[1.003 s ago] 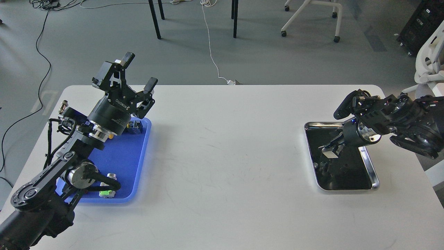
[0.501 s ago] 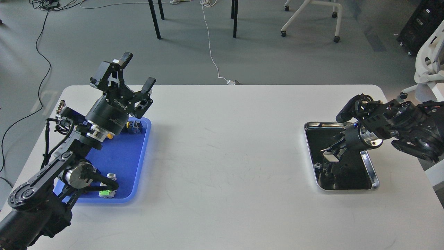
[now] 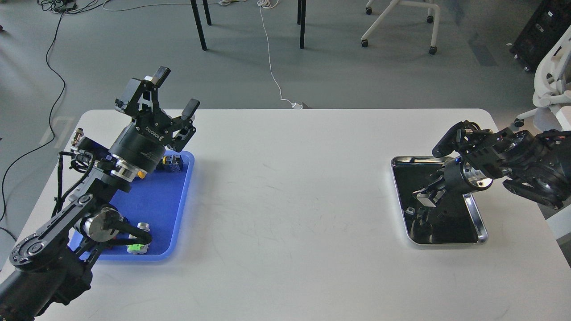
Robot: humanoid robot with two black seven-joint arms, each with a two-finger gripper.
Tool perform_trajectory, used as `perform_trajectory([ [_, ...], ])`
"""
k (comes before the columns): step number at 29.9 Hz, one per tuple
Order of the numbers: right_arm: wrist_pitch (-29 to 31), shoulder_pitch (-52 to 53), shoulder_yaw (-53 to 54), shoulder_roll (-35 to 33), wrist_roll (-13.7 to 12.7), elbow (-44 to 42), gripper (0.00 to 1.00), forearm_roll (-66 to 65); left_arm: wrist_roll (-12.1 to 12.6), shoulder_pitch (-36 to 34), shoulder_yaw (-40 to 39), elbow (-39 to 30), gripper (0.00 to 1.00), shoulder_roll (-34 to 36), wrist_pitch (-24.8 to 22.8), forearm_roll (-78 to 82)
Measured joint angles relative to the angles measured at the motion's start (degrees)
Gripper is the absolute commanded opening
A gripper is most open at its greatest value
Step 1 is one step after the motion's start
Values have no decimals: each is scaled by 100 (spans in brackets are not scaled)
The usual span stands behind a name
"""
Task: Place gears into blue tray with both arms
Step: 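Lower the right gripper into the metal tray and grasp a small black gear, then carry the black gear toward the table center and open the right gripper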
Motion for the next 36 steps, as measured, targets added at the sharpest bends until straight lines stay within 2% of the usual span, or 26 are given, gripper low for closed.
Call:
perform_trajectory([
  [7, 8, -15, 0, 3, 0, -50, 22, 0, 0, 0, 0, -5, 98, 0, -4, 0],
  [12, 9, -16, 0, 0, 0, -56, 16, 0, 0, 0, 0, -5, 98, 0, -4, 0],
  [26, 28, 114, 33, -79, 0, 42, 15, 160, 0, 0, 0, -90, 98, 1, -1, 0],
  [36, 76, 1144, 45, -215, -1, 760, 16, 581, 1, 0, 0, -128, 98, 44, 1, 0],
])
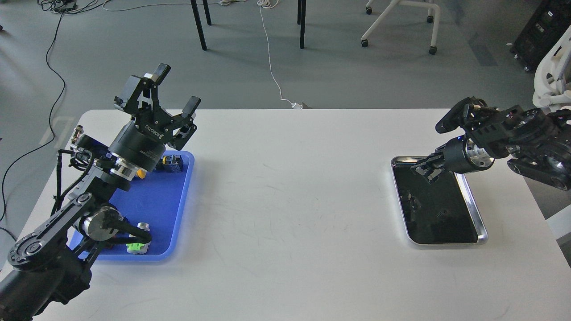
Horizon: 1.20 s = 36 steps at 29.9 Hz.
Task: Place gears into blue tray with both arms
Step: 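Carry the black gear toward the table center and open the right gripper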
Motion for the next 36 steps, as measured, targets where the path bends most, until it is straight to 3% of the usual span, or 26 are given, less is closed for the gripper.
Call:
perform_trajectory([
  [4, 87, 389, -1, 435, 1, 298, 16, 334, 0, 0, 0, -5, 98, 1, -3, 0],
  [15, 30, 358, -156, 2497, 3, 139, 16, 1534, 0, 10, -24, -114, 98, 112, -1, 0],
  [26, -493, -140, -700, 2644, 1, 3, 16, 1827, 0, 42, -27, -116, 98, 132, 0, 0],
  [36, -537, -252, -716, 2645, 1, 24, 16, 1953, 0, 68, -27, -116, 98, 133, 0, 0],
])
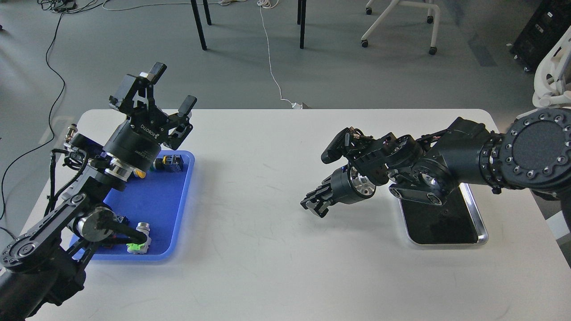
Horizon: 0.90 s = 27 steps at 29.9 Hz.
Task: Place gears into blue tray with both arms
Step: 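Carry the black gear toward the table center and open the right gripper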
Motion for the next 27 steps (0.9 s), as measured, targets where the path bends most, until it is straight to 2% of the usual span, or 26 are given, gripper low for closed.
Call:
perform_trajectory([
  [5, -11, -65, 0, 0, 0, 7, 19, 37, 0, 3, 0, 0, 98, 18, 0, 0],
  [8, -42, -80, 0, 0, 0, 7, 25, 39, 0, 3, 0, 0, 98, 32, 0, 0],
  [11, -80, -107, 1, 0, 0, 7, 43, 47, 0, 3, 0, 0, 98, 32, 0, 0],
  [19, -124, -117, 47, 0, 0, 14, 78, 106, 0, 3, 10, 0, 98, 28, -3, 0],
  [21, -128, -117, 60, 0, 0, 22, 85, 217, 0, 3, 10, 0, 98, 30, -6, 0],
  [27, -134, -68, 313, -1, 0, 43, 95, 552, 0, 3, 11, -29, 98, 87, -22, 0],
])
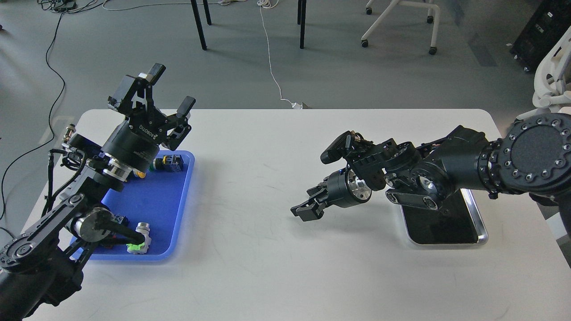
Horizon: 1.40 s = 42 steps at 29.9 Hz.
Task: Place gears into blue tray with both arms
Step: 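Carry the black gear toward the table center and open the right gripper, then withdraw the right gripper back over the metal tray, then reach the left gripper down to the black gear and grasp it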
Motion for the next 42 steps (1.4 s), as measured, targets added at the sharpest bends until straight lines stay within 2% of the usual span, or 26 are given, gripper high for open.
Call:
perform_trajectory([
  [5, 61, 8, 849, -180, 1, 87, 96, 621, 0, 0, 14, -54, 98, 60, 3, 3],
  [10, 80, -313, 1895, -1092, -1, 442, 97, 1662, 0, 0, 34, -57, 98, 69, 22, 57],
  [15, 197, -1206, 3361, -1954, -2, 602, 97, 2770, 0, -10, 98, -59, 98, 68, 30, 332],
  [19, 537, -2046, 4474, -2364, -2, 606, 97, 3626, 0, -58, 112, -160, 98, 30, 21, 1044],
  [24, 1285, -2900, 5472, -2839, -2, 558, 97, 4662, 0, -206, 246, -335, 98, 8, -1, 2271],
  [27, 1860, -3292, 5850, -3118, -1, 506, 97, 5135, 0, -505, 633, -435, 98, 4, -13, 3192],
  [31, 2410, -3665, 6128, -3367, 0, 380, 97, 5382, 0, -1215, 1539, -471, 98, 5, 17, 4606],
  [37, 2603, -4045, 6401, -3599, 1, 356, 97, 5411, 0, -2449, 2950, -345, 98, -112, 132, 6981],
  [42, 2616, -4297, 6602, -3721, 1, 357, 97, 5413, -1, -3223, 3877, 190, 98, -569, 312, 8201],
])
